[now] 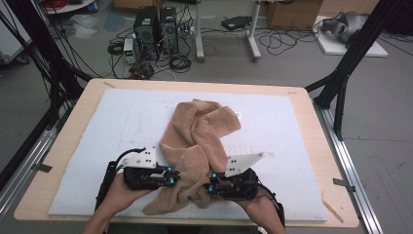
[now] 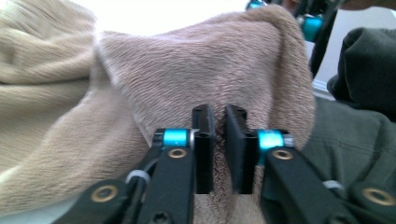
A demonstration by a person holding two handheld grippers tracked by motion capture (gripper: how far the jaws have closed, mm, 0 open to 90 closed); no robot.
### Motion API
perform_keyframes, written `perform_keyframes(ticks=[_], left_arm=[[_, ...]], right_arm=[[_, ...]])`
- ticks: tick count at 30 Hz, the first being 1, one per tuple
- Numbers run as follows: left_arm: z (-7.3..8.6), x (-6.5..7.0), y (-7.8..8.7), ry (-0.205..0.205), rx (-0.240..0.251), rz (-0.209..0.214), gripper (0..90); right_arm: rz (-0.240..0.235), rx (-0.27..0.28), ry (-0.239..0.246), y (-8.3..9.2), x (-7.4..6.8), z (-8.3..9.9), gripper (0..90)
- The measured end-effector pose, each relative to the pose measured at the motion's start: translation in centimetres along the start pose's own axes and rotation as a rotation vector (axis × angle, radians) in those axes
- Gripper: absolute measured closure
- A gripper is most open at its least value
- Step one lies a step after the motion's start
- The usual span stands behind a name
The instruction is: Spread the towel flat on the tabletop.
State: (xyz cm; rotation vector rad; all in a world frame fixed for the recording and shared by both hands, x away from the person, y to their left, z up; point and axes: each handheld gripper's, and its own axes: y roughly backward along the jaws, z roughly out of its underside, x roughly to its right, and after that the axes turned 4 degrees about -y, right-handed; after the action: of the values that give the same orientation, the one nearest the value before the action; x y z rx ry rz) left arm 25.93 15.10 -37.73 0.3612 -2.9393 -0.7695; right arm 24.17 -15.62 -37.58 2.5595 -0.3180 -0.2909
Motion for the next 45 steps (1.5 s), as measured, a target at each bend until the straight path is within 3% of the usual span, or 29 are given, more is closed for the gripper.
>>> perform_keyframes(ticks=[4,8,11,12,13,14,17,19,21,25,29,35,45], left_arm=[[-0.6,0.2,1.3,0.006,0.041,-0.026,66.2],[-0.8,0.0,1.7,0.007,0.047,-0.059,61.2],[-0.4,-0.5,1.1,0.02,0.029,-0.077,57.1],[-0.3,-0.8,0.9,0.021,0.018,-0.08,55.8],[-0.2,-1.0,0.7,0.025,0.012,-0.086,55.1],[-0.2,-1.2,0.6,0.018,0.0,-0.093,55.1],[0.0,-1.9,0.3,0.02,-0.001,-0.124,53.6],[0.2,-2.5,0.1,0.026,-0.008,-0.141,52.8],[0.4,-3.0,-0.2,0.031,-0.024,-0.153,51.4],[0.8,-3.9,-0.9,0.036,-0.045,-0.189,45.2],[1.3,-4.8,-1.6,0.056,-0.06,-0.207,42.5],[3.1,-5.7,-2.2,0.112,-0.087,-0.227,42.1],[4.9,-5.8,-2.5,0.131,-0.098,-0.253,41.6]], right_arm=[[-0.035,-0.013,0.036,0.8,-1.6,0.1,79.9],[-0.083,-0.01,0.053,1.5,-3.2,0.3,79.9],[-0.115,-0.019,0.039,1.7,-3.8,0.5,71.4],[-0.124,-0.008,0.017,1.8,-3.7,0.6,65.3],[-0.12,0.038,-0.005,2.6,-3.5,0.5,60.3],[-0.12,0.038,-0.005,2.6,-3.5,0.5,60.3],[-0.053,0.09,-0.02,4.2,-2.4,-0.1,55.7],[0.043,0.091,-0.022,4.9,-1.3,-0.3,54.7],[0.121,0.083,-0.037,4.9,0.4,-0.2,52.1],[0.198,0.071,-0.086,3.5,3.5,0.2,48.0],[0.229,0.005,-0.122,1.0,6.1,0.7,46.3],[0.257,-0.052,-0.147,-1.4,8.0,1.3,43.0],[0.278,-0.02,-0.184,-1.2,8.5,2.9,40.3]])
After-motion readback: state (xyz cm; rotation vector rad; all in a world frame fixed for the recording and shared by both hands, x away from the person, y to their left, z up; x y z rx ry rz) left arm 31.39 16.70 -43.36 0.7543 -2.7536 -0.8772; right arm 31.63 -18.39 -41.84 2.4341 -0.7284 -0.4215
